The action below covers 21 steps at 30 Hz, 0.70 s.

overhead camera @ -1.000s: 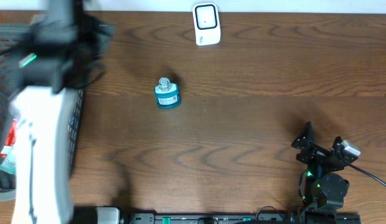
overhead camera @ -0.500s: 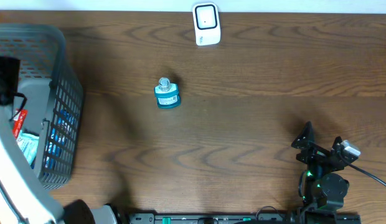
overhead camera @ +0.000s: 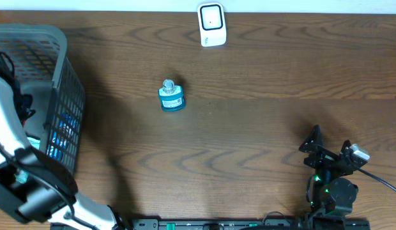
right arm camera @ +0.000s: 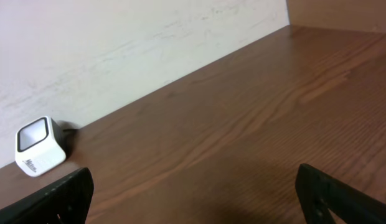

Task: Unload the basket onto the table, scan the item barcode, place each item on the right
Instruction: 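Move the left gripper back into the basket toward the tissue pack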

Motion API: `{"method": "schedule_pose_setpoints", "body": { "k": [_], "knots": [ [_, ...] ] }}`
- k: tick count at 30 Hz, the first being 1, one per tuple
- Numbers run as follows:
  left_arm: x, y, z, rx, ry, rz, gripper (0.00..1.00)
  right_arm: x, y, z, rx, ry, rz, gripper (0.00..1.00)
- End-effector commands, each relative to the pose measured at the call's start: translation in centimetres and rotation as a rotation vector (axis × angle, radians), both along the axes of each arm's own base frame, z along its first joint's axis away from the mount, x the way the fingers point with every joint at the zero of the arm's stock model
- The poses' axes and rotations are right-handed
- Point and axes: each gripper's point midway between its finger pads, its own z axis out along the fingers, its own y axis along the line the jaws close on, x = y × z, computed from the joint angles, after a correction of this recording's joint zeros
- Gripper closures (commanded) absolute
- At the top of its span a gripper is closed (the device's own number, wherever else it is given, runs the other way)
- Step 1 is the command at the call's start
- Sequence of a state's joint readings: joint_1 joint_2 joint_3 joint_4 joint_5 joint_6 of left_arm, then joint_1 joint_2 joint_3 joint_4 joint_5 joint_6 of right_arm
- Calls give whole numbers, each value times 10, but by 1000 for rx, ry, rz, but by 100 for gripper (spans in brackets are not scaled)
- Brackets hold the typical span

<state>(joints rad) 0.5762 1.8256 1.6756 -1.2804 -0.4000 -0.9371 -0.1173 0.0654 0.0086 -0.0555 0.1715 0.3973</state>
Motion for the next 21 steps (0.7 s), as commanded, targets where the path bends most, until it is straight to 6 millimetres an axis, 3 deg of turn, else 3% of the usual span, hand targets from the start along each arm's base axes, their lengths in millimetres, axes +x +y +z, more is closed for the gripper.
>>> {"method": "schedule_pose_setpoints", "body": {
  "k": [1, 12, 21],
  "knots": [
    [-7, 14, -20, 17, 107, 2, 2, 1, 3, -2, -12, 10, 13, 1],
    [-8, 35, -80, -42, 208, 34, 2, 1, 3, -2, -12, 10, 13, 1],
    [-8, 38, -104, -79, 228, 41, 2, 1, 3, -2, -12, 10, 13, 1]
  ]
}}
